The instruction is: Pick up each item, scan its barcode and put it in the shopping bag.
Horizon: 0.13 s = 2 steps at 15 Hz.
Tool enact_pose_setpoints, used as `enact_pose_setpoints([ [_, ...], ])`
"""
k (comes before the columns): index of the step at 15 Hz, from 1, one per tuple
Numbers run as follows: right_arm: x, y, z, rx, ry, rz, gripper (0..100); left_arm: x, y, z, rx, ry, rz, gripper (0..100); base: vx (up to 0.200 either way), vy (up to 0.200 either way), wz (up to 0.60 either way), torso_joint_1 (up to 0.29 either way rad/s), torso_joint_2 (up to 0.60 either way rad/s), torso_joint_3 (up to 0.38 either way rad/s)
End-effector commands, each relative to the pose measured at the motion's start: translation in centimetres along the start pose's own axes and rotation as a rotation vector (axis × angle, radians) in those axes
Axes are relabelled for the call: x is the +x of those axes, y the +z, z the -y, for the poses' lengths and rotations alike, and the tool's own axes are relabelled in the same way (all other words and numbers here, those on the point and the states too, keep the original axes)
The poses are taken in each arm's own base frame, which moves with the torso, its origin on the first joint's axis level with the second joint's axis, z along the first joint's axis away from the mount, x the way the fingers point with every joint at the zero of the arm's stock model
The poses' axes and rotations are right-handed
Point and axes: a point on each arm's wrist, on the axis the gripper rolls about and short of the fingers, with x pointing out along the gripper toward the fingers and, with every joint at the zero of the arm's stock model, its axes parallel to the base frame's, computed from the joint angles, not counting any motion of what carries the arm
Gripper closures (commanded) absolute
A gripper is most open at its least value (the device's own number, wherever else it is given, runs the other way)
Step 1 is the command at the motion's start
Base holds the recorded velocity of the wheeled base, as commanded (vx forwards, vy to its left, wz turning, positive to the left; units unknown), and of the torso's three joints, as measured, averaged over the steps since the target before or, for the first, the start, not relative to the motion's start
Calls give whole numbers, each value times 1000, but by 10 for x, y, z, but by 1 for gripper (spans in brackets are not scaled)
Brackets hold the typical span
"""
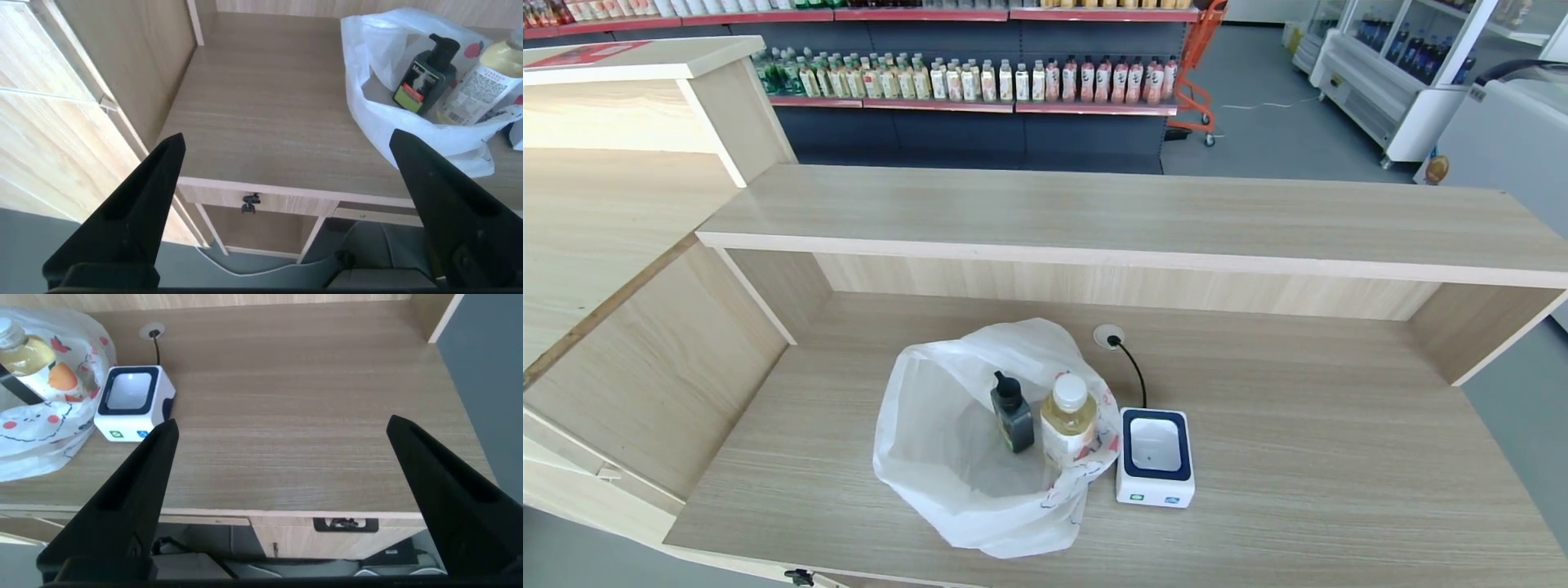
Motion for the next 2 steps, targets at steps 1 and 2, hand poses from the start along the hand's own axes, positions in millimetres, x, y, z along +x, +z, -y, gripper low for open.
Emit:
enact_pose_setpoints([
  [1, 0, 0, 0, 0, -1, -2, 0, 0, 0, 0, 0, 1, 0, 0, 0, 0, 0, 0, 0, 0],
  [2, 0, 0, 0, -2, 1, -2, 0, 0, 0, 0, 0, 1, 0, 0, 0, 0, 0, 0, 0, 0],
])
